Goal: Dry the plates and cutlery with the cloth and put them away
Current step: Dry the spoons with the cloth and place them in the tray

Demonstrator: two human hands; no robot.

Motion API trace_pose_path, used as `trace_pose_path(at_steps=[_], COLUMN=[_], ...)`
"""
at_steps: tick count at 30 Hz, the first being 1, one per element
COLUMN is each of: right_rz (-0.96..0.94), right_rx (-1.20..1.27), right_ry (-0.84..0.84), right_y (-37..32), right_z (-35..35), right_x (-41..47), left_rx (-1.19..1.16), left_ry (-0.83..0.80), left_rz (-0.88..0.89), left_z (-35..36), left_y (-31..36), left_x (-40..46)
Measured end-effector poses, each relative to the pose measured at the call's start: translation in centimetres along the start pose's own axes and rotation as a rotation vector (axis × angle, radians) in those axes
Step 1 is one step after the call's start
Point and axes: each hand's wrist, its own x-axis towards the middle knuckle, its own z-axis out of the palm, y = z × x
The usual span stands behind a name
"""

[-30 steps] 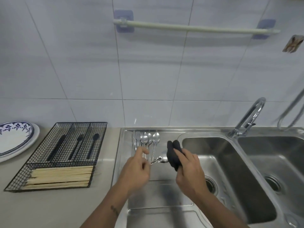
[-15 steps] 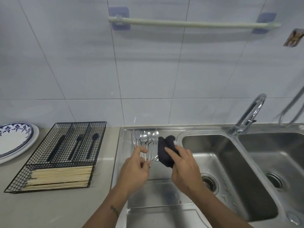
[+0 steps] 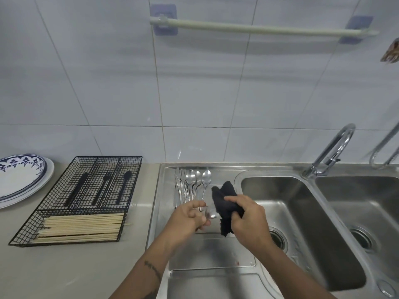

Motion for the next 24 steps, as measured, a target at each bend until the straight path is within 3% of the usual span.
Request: trace_pose_path(at_steps=[3, 6, 10, 16, 19, 24], right_rz=[0.176, 0.19, 0.131, -0.081, -0.126, -0.15], right_rx=[0.013, 0.079, 0.112, -0.089, -0.197, -0.132], right_ry=[0.067, 0.051, -0.021, -0.152, -0.135, -0.081], right_y=[1.1, 0.8, -0.8, -2.4, -1.0, -0.6], right_z=[-0.5, -0.5, 0.2, 2.4, 2.0, 0.7], right_x=[0.1, -0.1, -0.7, -3.1, -3.4, -2.2], left_rx=[-0.096, -0.17, -0.271, -0.515, -0.631, -0.736], left_ry=[0.081, 0.178, 0.285, 0.4, 0.366, 0.249], left_rz=[-0.026, -0.066, -0.099, -0.11, -0.183, -0.211], left_z=[-0.3, -0.4, 0.2, 1.2, 1.0, 0.9], left_y=[-0.8, -1.3, -0.8, 1.0, 1.7, 2.1], left_x=[0.2, 0.7, 1.3, 1.6, 1.4, 0.8])
